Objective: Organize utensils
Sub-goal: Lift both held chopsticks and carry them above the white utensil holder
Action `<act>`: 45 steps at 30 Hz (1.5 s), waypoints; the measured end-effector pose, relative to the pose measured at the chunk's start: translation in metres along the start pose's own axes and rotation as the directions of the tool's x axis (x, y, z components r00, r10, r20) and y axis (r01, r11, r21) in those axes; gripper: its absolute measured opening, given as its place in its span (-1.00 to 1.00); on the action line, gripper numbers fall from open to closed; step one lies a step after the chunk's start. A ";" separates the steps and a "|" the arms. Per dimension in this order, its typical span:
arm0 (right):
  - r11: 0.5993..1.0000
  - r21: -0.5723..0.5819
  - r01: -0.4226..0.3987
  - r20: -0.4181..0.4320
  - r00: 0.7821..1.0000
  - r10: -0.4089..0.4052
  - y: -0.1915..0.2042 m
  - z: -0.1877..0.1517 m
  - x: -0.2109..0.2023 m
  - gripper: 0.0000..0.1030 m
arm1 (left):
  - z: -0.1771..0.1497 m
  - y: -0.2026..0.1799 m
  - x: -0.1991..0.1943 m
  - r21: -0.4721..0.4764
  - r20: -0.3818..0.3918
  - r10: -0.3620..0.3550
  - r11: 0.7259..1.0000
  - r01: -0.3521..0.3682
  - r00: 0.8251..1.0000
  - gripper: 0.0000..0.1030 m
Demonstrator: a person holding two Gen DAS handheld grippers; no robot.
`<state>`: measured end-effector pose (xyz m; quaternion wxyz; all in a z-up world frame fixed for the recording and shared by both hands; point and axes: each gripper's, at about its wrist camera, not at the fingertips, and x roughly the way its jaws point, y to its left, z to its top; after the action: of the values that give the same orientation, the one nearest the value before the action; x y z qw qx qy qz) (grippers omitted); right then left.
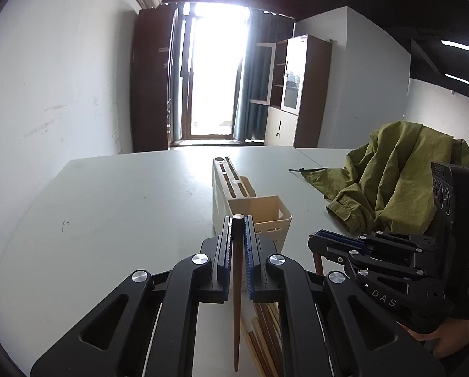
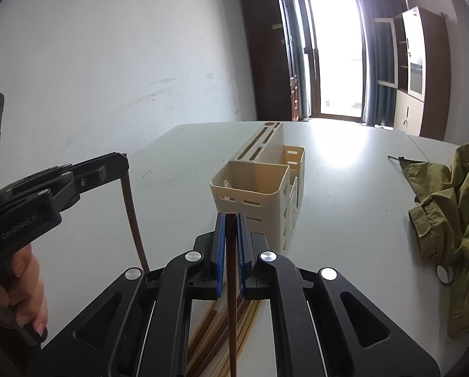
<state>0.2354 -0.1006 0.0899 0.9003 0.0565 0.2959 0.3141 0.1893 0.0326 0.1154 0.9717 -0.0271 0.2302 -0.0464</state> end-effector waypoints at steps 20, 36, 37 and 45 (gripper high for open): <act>0.998 0.009 -0.057 0.301 0.952 0.052 -0.022 0.044 -0.038 -0.85 | 0.037 -0.030 -0.030 0.001 0.322 0.045 0.999 -0.047 0.946 -0.87; 0.992 -0.095 -0.080 0.641 0.758 0.123 -0.029 0.066 -0.085 -0.86 | 0.050 -0.040 -0.074 -0.032 0.636 0.093 0.995 -0.094 0.766 -0.87; 0.988 -0.110 -0.103 0.655 0.740 0.151 -0.030 0.066 -0.087 -0.86 | 0.050 -0.041 -0.075 -0.034 0.651 0.096 0.995 -0.097 0.753 -0.87; 0.987 -0.132 -0.096 0.745 0.647 0.163 -0.040 0.069 -0.093 -0.86 | 0.052 -0.043 -0.062 -0.040 0.696 0.096 0.995 -0.095 0.711 -0.87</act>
<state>0.2378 -0.1825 0.1812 0.9186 0.1659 -0.1212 0.3375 0.1535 -0.0021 0.1923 0.9878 -0.0315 -0.1513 0.0176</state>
